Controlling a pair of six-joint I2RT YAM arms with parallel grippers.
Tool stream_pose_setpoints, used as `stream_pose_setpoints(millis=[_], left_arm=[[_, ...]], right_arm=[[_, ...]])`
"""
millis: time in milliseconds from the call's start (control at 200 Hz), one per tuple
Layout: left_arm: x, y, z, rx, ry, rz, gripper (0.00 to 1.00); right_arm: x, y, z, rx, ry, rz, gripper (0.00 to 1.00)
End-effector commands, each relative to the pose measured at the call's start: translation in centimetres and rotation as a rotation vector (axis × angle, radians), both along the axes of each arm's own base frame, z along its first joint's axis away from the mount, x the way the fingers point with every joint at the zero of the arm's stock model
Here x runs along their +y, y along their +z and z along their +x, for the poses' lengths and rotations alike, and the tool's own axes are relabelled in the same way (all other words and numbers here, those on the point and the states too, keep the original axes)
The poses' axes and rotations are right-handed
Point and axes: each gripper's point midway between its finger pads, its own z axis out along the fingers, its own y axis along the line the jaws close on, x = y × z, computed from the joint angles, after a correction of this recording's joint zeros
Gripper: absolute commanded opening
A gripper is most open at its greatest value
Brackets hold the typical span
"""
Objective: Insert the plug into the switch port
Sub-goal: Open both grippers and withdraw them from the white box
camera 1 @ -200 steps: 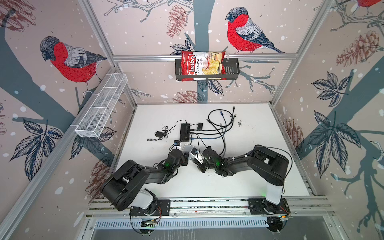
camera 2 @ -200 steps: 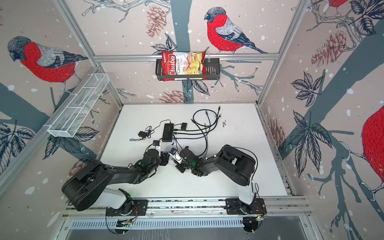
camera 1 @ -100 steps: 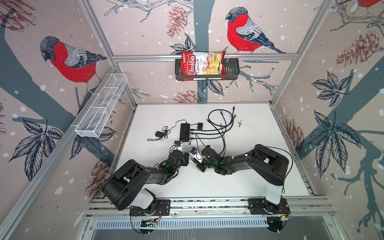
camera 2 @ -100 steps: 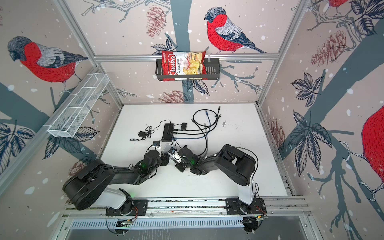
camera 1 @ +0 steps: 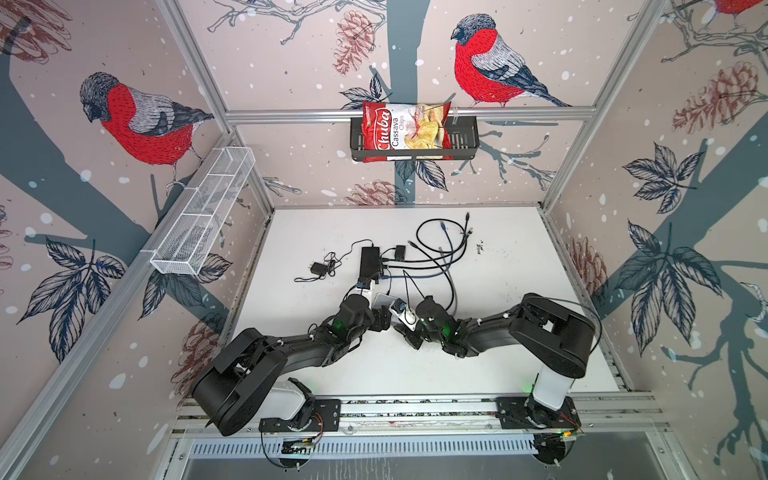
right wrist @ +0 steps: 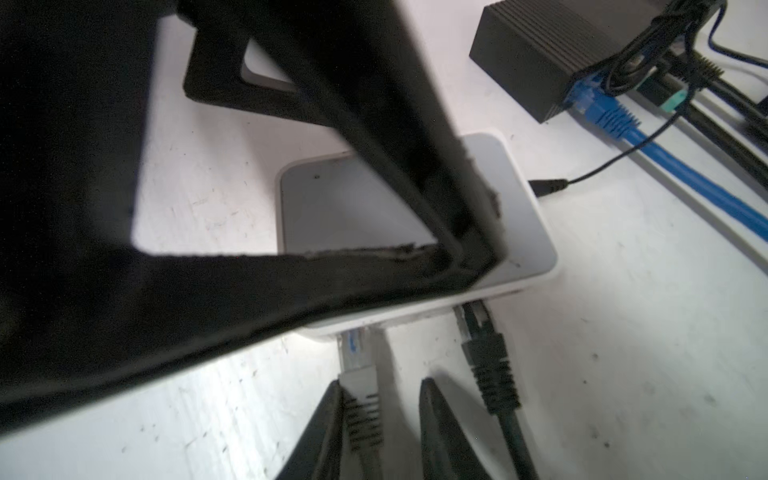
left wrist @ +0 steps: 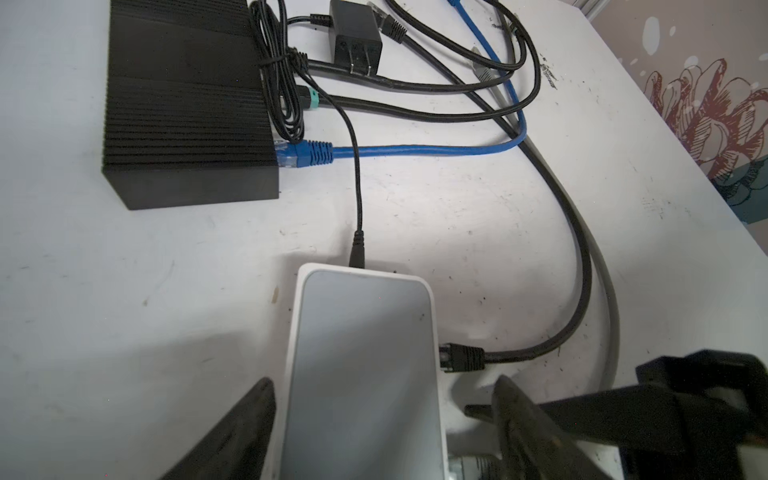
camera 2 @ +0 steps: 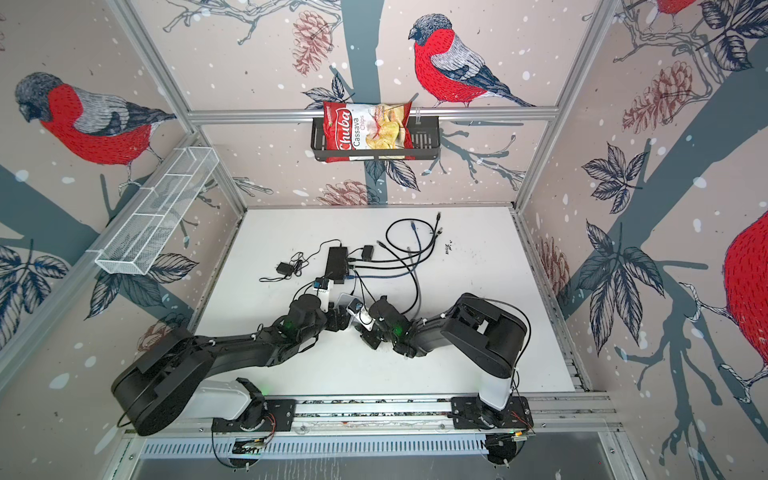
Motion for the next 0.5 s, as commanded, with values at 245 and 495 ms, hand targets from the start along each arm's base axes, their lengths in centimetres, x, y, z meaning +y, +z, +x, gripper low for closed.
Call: stream_pose_setpoints(millis=[245,495], left_arm=[[1.9,3.0,1.0,-0.067,0.06,0.007,0.97],[8.4,8.9,3.4,-0.228,0.311,0.122,0.97]], right_arm=[[-0.4,5.5,1.1,-0.09,-0.013,0.044,0.99],[-6.1,12.2,7.2,-0.115,-0.312,0.134,0.99]])
